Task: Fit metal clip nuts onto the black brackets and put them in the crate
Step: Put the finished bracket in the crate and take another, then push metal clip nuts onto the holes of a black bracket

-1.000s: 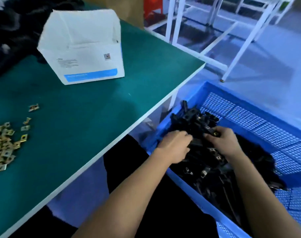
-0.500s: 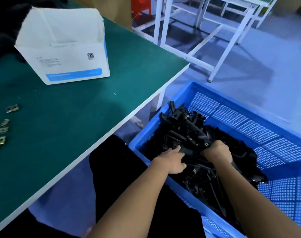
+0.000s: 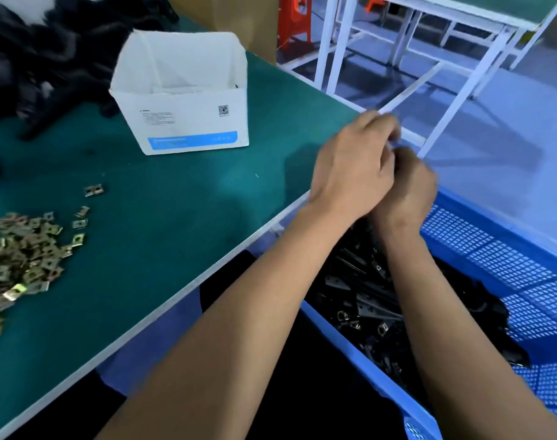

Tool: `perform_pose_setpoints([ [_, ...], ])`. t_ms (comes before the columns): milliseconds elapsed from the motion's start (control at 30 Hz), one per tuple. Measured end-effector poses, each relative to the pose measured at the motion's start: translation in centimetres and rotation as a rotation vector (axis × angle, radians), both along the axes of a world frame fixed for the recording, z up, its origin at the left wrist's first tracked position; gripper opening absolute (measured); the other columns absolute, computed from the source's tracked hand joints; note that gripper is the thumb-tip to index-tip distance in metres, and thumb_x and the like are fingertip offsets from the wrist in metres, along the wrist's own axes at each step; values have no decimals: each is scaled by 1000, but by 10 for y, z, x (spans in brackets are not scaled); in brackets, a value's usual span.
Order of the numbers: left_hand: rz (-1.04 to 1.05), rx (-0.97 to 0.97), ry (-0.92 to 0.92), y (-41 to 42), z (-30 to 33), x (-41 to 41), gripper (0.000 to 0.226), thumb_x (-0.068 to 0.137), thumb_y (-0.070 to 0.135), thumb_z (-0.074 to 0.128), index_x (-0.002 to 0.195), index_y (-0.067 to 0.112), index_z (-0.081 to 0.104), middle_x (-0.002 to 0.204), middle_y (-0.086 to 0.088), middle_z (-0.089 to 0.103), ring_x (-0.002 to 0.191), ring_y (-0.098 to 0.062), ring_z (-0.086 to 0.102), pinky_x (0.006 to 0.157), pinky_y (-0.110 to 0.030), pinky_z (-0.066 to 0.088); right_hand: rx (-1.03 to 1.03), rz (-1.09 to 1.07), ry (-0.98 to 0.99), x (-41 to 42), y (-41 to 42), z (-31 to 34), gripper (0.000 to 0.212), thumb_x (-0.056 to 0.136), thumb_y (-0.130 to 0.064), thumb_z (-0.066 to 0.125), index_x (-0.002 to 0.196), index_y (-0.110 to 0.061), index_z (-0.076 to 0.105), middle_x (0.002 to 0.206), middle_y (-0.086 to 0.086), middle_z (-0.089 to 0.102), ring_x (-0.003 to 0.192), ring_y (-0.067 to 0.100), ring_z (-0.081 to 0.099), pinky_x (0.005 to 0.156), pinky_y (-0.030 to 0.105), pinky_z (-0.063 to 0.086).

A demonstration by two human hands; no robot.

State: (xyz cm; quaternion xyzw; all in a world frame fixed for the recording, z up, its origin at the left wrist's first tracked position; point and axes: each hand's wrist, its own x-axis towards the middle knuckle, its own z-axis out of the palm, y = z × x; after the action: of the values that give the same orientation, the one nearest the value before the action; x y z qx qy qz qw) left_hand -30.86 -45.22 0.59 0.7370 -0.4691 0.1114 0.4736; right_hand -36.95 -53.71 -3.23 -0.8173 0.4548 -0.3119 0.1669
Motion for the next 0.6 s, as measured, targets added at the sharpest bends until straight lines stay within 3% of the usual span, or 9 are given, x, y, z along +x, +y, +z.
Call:
perform_pose_setpoints([
  [67, 79, -123, -9, 20, 25, 22, 15, 82, 3, 56, 92, 9, 67, 93, -1, 67, 82, -26, 63, 71, -43, 51, -100, 132, -102, 29, 31, 32, 24, 88, -31, 38, 86, -17, 57, 92, 18, 71, 82, 40, 59, 65, 35, 27],
  [167, 264, -171, 40, 65, 43, 61, 17, 81, 5, 55, 90, 11, 67, 91, 4, 69, 84, -21, 65, 76, -41, 53, -93, 382, -243, 76, 81, 55, 15, 94, -27, 47, 82, -25, 54, 84, 12, 71, 68, 26, 50, 63, 33, 27],
  [333, 572, -250, 171, 166, 38, 114, 19, 79, 4, 55, 88, 14, 67, 85, 11, 68, 81, -12, 65, 79, -38, 54, 12, 744, -119, 152, 168, 60, 18, 90, -29, 46, 73, -24, 49, 76, 2, 64, 65, 23, 46, 55, 34, 30],
  [433, 755, -274, 183, 232, 31, 136, 18, 79, 2, 57, 88, 16, 64, 81, 11, 66, 79, -9, 64, 78, -35, 54, -52, 946, 30, 190, 225, 54, 12, 82, -21, 48, 70, -25, 46, 78, 4, 68, 66, 27, 51, 55, 35, 25],
  [500, 882, -241, 197, 279, 26, 151, 17, 81, 6, 60, 88, 21, 64, 79, 14, 65, 79, -6, 63, 79, -32, 54, -54, 1057, 48, 214, 261, 47, 7, 80, -23, 52, 80, -22, 59, 89, 8, 73, 83, 33, 65, 62, 36, 36],
  [567, 980, -184, 219, 324, 19, 163, 16, 83, 9, 60, 90, 22, 65, 81, 15, 64, 82, -6, 63, 79, -32, 55, 10, 1170, 75, 235, 290, 40, 25, 84, -27, 64, 109, -23, 70, 104, 8, 74, 99, 31, 68, 79, 38, 52],
  [600, 1015, -147, 234, 346, 16, 169, 16, 83, 10, 60, 92, 22, 66, 83, 14, 65, 84, -8, 63, 81, -33, 55, 12, 1238, 120, 244, 303, 38, 38, 87, -29, 69, 124, -27, 66, 114, 9, 72, 108, 31, 66, 89, 37, 53],
])
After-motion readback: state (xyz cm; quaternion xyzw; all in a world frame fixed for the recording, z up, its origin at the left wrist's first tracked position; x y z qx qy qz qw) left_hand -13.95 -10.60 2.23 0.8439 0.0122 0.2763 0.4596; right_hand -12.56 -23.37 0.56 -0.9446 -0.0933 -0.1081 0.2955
